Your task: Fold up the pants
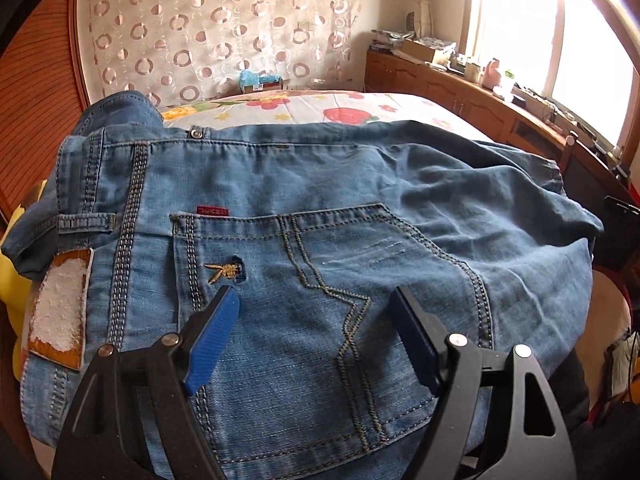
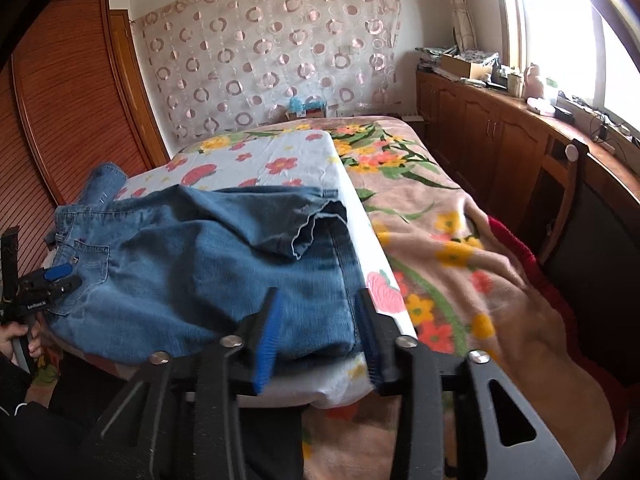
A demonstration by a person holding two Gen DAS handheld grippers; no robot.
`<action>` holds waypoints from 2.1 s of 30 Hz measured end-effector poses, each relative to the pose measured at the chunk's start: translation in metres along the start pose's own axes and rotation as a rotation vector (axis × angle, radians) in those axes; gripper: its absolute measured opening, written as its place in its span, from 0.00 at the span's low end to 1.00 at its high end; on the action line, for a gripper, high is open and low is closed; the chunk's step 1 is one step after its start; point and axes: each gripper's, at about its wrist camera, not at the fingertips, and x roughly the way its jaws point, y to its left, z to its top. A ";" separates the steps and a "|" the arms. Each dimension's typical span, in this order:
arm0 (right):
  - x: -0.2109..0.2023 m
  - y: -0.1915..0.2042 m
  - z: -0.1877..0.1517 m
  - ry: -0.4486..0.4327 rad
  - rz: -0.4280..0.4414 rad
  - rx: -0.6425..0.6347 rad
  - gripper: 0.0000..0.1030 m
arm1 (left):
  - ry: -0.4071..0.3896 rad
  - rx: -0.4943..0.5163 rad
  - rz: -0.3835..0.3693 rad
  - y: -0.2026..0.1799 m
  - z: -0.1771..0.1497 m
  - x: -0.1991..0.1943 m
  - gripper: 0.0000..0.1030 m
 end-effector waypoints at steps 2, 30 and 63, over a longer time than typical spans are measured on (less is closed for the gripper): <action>0.010 -0.001 -0.001 0.028 -0.009 0.002 0.40 | 0.001 -0.012 -0.006 0.002 0.000 0.001 0.77; 0.019 0.005 0.012 0.046 -0.058 -0.109 0.19 | 0.003 -0.011 0.002 -0.002 0.003 0.003 0.78; -0.007 0.206 0.123 -0.096 0.562 -0.412 0.22 | -0.143 -0.131 0.099 0.067 0.010 -0.082 0.78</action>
